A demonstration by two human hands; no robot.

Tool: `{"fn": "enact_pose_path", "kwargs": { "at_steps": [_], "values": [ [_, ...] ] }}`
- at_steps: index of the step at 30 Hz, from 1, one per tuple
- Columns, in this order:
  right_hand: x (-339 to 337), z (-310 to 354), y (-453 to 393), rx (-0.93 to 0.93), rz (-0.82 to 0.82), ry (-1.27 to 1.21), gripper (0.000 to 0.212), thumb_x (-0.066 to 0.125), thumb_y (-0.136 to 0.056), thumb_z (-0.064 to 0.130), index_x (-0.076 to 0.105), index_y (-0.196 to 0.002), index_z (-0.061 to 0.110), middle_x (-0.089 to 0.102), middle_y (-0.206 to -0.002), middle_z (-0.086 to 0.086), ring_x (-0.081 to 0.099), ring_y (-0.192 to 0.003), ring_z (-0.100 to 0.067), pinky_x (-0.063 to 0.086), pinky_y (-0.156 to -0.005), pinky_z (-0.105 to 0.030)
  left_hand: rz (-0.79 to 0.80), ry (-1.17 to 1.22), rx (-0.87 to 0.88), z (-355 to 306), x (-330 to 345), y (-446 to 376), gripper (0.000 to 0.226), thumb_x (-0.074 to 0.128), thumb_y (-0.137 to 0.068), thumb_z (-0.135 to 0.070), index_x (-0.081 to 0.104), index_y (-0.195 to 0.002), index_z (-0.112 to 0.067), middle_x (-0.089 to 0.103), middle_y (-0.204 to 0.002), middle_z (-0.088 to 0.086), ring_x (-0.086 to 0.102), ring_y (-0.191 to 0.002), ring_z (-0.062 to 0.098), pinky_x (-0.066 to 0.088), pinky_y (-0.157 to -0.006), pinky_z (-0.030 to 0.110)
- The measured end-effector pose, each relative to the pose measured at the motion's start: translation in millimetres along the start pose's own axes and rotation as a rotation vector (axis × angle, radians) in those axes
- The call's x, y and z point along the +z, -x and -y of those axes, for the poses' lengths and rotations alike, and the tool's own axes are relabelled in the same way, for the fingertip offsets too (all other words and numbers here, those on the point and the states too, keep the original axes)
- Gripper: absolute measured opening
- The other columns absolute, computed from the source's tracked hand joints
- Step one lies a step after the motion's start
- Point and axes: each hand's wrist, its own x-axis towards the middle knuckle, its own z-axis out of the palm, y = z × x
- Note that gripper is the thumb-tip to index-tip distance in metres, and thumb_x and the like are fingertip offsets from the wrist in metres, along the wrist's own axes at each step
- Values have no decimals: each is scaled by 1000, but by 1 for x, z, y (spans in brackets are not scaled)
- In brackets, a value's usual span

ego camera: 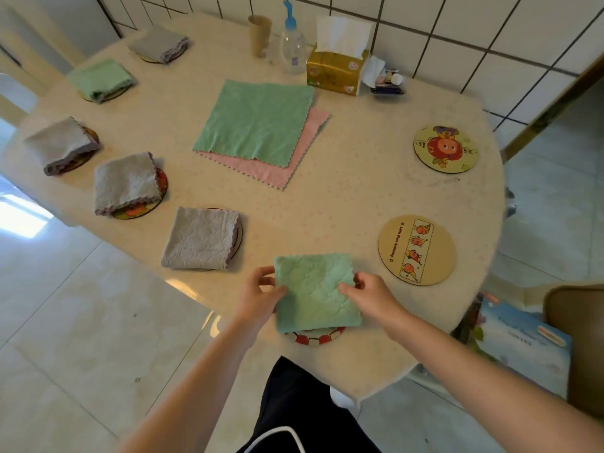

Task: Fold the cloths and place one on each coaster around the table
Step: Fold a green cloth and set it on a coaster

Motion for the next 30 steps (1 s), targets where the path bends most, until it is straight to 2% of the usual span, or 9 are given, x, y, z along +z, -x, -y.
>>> {"fn": "enact_pose_path", "kwargs": {
  "at_steps": [5,8,11,13,14,16,21,25,30],
  "values": [
    [13,-19,-6,-33,-56,212,13,61,-89,24,62,-97,15,64,-86,5,61,-78,-10,45,-57,-18,-23,-211,55,25,-4,-1,32,65,-85,-10,57,-115,-19,59,-95,0,60,-84,17,55,-75,35],
    [14,-26,-9,-39,-108,352,19,63,-86,30,61,-94,12,64,-85,2,60,-79,-15,50,-66,-28,-46,-401,111,30,-1,-7,34,64,-84,-14,56,-117,-16,59,-91,-3,58,-83,16,46,-67,25],
    [10,-22,-10,-10,-115,563,31,61,-85,43,55,-96,15,61,-88,3,59,-79,-16,50,-66,-31,-47,-595,146,22,0,-15,46,61,-82,-15,46,-125,-17,54,-111,1,54,-95,19,43,-74,29],
    [4,-11,-10,-21,-138,893,38,49,-89,54,51,-99,17,61,-92,2,57,-78,-18,46,-62,-31,-59,-764,221,14,-5,-20,50,58,-84,-20,39,-131,-19,47,-122,0,55,-101,24,44,-73,32],
    [0,-2,-10,-38,-166,1044,40,41,-92,55,51,-101,17,61,-92,1,56,-76,-18,43,-59,-30,-74,-835,283,8,-9,-22,49,54,-88,-22,37,-133,-20,45,-126,0,57,-103,25,44,-71,33],
    [-4,25,-19,-95,-246,1174,41,30,-97,48,53,-103,14,61,-89,-1,55,-74,-20,38,-57,-29,-95,-913,405,-6,-19,-31,44,46,-93,-24,36,-136,-20,44,-130,-1,57,-106,23,44,-68,31],
    [3,98,-74,-320,-311,1167,21,36,-96,26,50,-105,13,59,-106,-6,55,-97,-26,36,-61,-31,-102,-1015,589,-57,-52,-90,37,48,-91,-20,47,-128,-18,48,-124,0,49,-115,23,51,-78,40],
    [19,153,-133,-314,-374,1152,18,42,-93,21,49,-107,11,55,-111,-8,52,-105,-29,34,-64,-32,-96,-1083,662,-103,-78,-165,38,52,-86,-12,53,-123,-12,53,-124,5,47,-114,27,47,-85,41],
    [39,193,-211,-351,-370,1116,21,48,-91,15,47,-111,9,46,-117,-10,50,-103,-31,37,-65,-36,-88,-1118,745,-145,-102,-251,33,58,-79,-9,60,-112,-9,58,-117,8,49,-112,31,47,-80,40]
  ]
}}
